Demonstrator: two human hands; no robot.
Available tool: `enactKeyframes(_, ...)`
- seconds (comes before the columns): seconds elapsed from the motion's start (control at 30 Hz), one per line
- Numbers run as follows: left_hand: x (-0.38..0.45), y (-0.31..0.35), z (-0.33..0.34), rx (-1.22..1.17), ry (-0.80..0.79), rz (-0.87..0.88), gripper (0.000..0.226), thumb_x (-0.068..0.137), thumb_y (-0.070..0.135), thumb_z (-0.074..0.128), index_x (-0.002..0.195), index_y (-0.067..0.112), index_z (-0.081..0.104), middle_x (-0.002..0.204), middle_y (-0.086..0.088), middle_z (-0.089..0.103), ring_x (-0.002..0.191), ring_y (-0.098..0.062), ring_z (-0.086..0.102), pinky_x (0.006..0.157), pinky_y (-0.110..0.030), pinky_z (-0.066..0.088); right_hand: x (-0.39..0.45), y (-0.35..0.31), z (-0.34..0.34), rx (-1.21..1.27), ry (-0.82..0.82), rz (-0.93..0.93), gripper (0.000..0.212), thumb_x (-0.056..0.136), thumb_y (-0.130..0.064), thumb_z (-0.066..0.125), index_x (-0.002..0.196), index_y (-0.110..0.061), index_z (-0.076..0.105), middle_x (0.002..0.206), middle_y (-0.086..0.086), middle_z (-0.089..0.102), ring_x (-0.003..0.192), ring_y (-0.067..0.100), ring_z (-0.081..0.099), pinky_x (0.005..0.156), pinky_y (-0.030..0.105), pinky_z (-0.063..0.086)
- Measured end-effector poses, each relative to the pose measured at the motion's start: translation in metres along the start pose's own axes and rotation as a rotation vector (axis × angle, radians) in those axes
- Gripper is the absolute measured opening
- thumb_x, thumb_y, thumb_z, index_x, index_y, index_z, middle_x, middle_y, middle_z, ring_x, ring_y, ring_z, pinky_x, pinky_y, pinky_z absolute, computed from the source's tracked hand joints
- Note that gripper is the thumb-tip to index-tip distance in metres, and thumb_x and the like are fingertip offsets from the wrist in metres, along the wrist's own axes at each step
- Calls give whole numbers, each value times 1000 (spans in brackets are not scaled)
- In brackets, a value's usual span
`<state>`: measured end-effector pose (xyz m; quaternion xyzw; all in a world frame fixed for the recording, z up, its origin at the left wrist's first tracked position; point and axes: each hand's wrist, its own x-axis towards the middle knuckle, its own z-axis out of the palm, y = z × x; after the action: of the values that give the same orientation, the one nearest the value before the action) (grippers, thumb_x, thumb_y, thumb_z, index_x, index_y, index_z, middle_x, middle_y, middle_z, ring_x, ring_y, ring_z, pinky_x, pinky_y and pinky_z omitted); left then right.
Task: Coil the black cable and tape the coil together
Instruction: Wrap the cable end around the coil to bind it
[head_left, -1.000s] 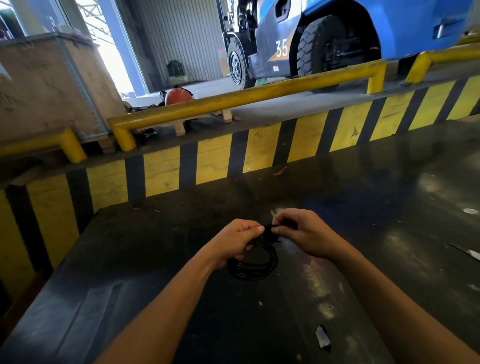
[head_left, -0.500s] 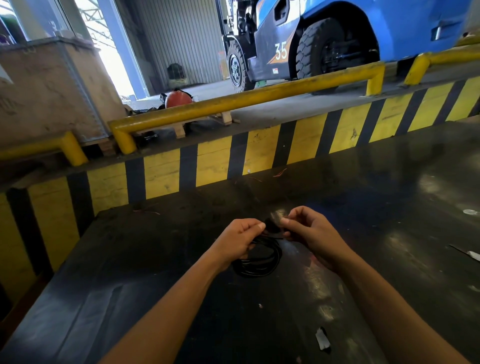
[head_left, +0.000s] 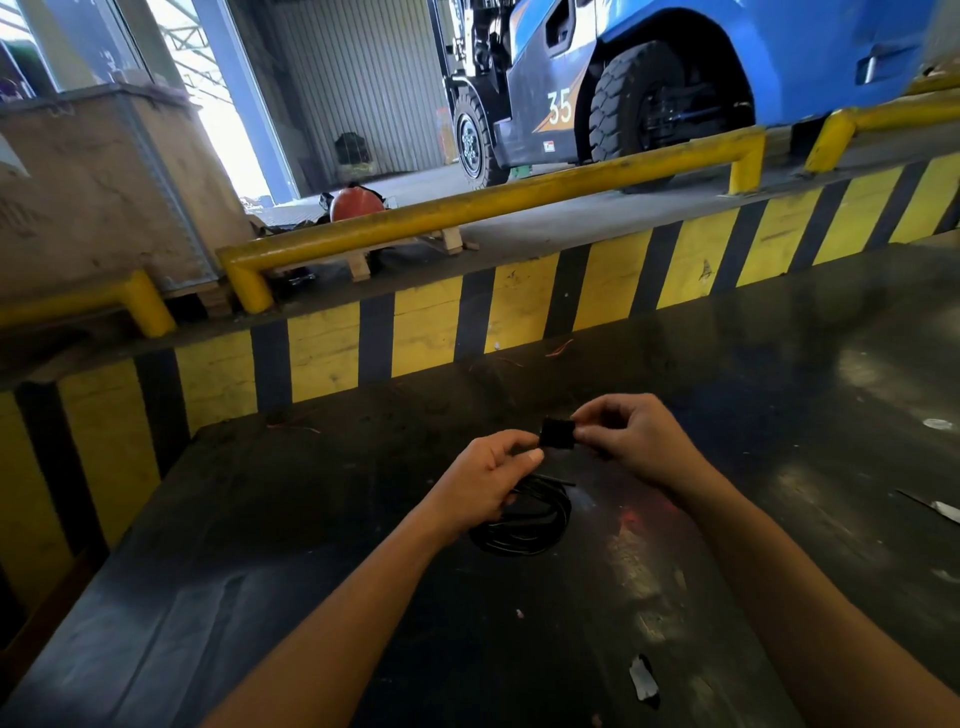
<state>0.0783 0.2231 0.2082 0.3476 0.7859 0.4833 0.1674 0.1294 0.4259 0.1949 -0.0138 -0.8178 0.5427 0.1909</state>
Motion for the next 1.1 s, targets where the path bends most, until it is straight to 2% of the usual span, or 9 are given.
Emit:
enactKeyframes(0.07, -1, 2, 0, -21, -4, -1, 22, 97, 23, 49, 118, 23, 56, 59, 6, 52, 45, -1, 47, 39, -13, 36, 4, -5, -5, -223, -19, -109, 17, 82, -12, 70, 86, -28, 70, 79, -14, 64, 74, -3, 60, 63, 9, 45)
enactKeyframes(0.17, 0, 7, 0, -36, 5, 29, 21, 96, 23, 50, 116, 28, 56, 61, 4, 53, 45, -2, 46, 39, -15, 37, 5, -15, -6, -362, -226, -196, 17, 82, -11, 70, 90, -26, 72, 82, -15, 65, 80, -5, 61, 73, 13, 46)
enactKeyframes(0.3, 0, 12, 0, -24, 28, 26, 21, 97, 24, 48, 114, 22, 61, 67, -6, 55, 46, -5, 47, 39, -16, 38, 4, -27, -10, -256, -445, -183, 17, 86, -9, 65, 101, -17, 69, 96, -5, 69, 89, 4, 66, 79, 23, 56)
enactKeyframes(0.4, -2, 11, 2, -59, 37, -3, 20, 97, 22, 49, 101, 15, 67, 62, -3, 53, 45, -7, 44, 39, -17, 36, 3, -34, -13, -105, -537, -79, 19, 91, -9, 58, 108, -14, 62, 94, -3, 65, 79, -1, 64, 67, 16, 52)
enactKeyframes(0.53, 0, 10, 8, -65, 106, -38, 19, 95, 19, 51, 89, 13, 68, 58, 0, 54, 42, -6, 45, 37, -17, 35, 1, -35, -7, -102, -592, 16, 16, 91, -8, 56, 104, -19, 56, 94, -2, 62, 74, -1, 61, 62, 15, 48)
enactKeyframes(0.73, 3, 11, 12, 10, 267, -11, 22, 93, 19, 52, 80, 21, 70, 68, 2, 69, 56, -9, 63, 48, -18, 49, -1, -40, -9, -10, -514, 87, 17, 93, -18, 57, 109, -18, 56, 96, -1, 63, 79, 4, 61, 60, 14, 48)
enactKeyframes(0.83, 3, 13, 16, -24, 261, -29, 23, 94, 20, 51, 82, 23, 70, 57, 10, 66, 45, -2, 57, 40, -14, 41, 0, -46, -11, -22, -483, 81, 21, 90, -19, 61, 111, -19, 56, 105, 0, 61, 88, 8, 62, 61, 13, 49)
enactKeyframes(0.93, 4, 14, 18, -101, 240, -76, 22, 94, 19, 50, 86, 22, 70, 53, 7, 63, 39, -1, 50, 36, -15, 36, -1, -49, -14, -40, -484, 80, 27, 88, -18, 64, 114, -16, 55, 112, 6, 59, 96, 16, 62, 71, 20, 50)
enactKeyframes(1.1, 5, 16, 19, -267, 228, -159, 21, 95, 12, 48, 98, 16, 68, 69, -2, 66, 39, -3, 47, 36, -18, 35, -6, -50, -15, -72, -443, 60, 32, 88, -23, 64, 117, -12, 57, 107, 10, 65, 97, 18, 65, 79, 26, 54)
